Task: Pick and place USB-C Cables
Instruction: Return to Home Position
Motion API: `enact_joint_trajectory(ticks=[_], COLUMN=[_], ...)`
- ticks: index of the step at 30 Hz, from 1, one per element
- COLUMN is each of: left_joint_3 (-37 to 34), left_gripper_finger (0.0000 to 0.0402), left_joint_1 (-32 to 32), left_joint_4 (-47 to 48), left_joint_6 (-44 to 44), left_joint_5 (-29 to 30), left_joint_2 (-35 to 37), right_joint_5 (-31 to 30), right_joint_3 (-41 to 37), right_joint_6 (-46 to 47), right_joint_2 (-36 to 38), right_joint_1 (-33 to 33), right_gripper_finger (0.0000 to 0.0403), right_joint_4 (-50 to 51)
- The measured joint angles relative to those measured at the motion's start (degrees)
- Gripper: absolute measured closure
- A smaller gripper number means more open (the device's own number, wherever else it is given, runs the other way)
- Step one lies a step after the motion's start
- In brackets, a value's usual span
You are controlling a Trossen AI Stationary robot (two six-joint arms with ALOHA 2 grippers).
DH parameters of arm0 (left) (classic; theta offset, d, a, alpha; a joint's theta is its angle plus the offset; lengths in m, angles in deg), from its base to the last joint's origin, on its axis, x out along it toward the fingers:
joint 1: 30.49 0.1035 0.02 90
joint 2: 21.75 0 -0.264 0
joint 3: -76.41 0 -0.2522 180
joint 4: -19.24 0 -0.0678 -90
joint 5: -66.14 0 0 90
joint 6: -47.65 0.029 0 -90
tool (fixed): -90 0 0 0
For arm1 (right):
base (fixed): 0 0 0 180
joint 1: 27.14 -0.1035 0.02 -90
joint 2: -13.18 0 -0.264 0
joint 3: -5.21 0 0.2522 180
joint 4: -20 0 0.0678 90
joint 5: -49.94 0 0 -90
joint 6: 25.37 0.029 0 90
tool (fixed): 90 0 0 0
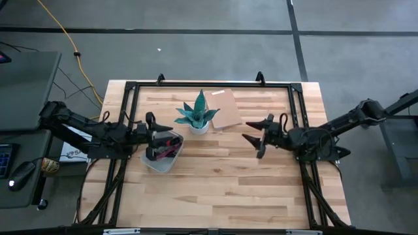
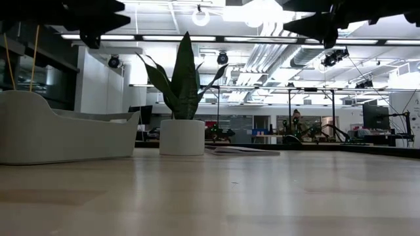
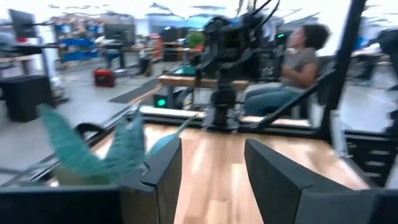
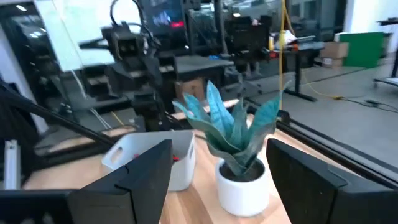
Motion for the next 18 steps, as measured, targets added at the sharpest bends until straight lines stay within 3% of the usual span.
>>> enact_joint_trajectory(ticks=[6,18], left_joint_3=[0.0,0.0], left_gripper_finger=[0.0245,0.0245], left_joint_1=[-0.01,-0.04], left_joint_4=[0.63,0.5], left_joint_6=[-1.2,-7.1], left_joint_5=[1.34,-5.94], left_joint_2=[0.0,0.0], right_joint_5=[1.64,7.66], right_joint_3=[-0.47,-0.47], right_joint_6=[2.4,-1.02], right_joint_2=[1.86,1.86], right_joint_1=[2.86,3.44], right_gripper_finger=[0.0151,0.0151], right_joint_4=[-0.02,-3.89])
